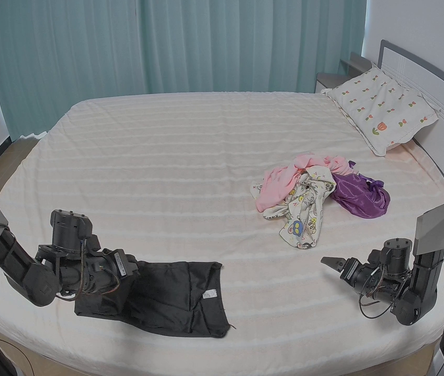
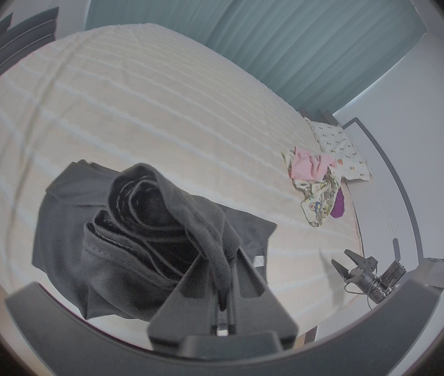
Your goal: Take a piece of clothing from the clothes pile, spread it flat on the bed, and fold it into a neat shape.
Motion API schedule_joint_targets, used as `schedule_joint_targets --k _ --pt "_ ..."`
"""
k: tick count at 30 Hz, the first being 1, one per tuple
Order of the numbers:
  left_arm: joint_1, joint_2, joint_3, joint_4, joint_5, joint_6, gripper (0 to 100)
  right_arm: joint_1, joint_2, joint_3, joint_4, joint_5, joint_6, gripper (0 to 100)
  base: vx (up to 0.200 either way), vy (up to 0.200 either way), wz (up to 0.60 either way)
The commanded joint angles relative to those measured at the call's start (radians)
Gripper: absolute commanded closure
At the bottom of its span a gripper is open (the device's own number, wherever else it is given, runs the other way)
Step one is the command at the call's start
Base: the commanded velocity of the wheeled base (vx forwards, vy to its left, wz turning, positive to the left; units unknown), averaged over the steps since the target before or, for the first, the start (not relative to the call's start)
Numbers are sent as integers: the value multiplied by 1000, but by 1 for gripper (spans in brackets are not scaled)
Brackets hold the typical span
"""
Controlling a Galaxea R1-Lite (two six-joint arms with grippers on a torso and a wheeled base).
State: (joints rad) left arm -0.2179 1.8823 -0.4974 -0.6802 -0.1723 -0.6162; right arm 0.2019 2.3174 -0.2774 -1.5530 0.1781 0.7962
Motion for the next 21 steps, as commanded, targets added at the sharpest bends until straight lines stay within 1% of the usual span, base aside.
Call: schedule_joint_targets --k 1,3,6,9,11,15,20,21 --pt "-64 86 -44 1 11 -20 100 1 5 0 -13 0 0 0 0 -200 0" --pt "-89 107 -53 -2 11 -27 100 1 7 0 -13 0 0 0 0 -200 0" --pt "-112 136 -70 -4 11 -43 100 1 8 -2 -13 1 -2 0 0 0 0" --pt "-115 176 -92 -10 17 -50 100 1 8 -2 -13 1 -2 0 0 0 0" --pt "-120 189 -99 -10 33 -66 100 1 8 -2 -13 0 -2 0 0 0 0" --pt "-153 212 -119 -12 42 -116 100 1 8 -2 -13 0 -2 0 0 0 0" --pt "-189 219 -125 -9 40 -123 100 2 10 -2 -13 1 -2 0 0 0 0" --pt "-199 225 -127 -12 40 -128 0 2 11 -2 -13 0 -2 0 0 0 0"
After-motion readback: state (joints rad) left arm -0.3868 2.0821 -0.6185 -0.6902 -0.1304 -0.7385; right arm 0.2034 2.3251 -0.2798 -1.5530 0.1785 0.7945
